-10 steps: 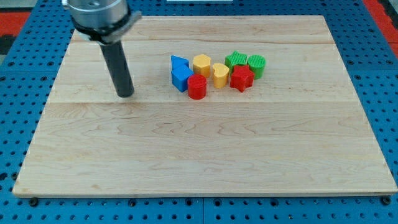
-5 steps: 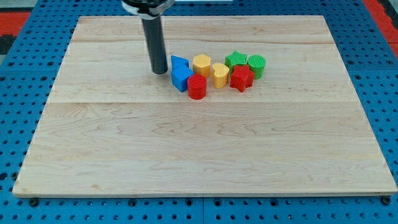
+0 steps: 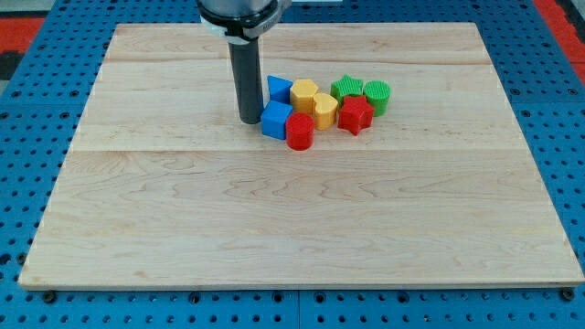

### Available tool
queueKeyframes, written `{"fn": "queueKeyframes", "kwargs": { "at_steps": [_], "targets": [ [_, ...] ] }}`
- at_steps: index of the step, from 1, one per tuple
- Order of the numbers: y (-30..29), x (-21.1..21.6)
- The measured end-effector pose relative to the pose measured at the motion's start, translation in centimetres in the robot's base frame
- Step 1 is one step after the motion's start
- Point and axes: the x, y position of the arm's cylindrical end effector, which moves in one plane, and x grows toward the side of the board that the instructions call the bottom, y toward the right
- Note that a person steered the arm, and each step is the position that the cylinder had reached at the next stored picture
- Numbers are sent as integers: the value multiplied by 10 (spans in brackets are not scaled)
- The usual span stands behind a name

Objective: Push the blocks to form a group

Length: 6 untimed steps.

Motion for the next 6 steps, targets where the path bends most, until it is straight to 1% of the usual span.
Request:
{"fn": "queueKeyframes", "kwargs": {
  "at_steps": [1,2,3,4,5,6],
  "targets": [
    [1,4],
    [-7,24],
    [65,27],
    [96,28],
    [72,33],
    [69,48]
  ]
}}
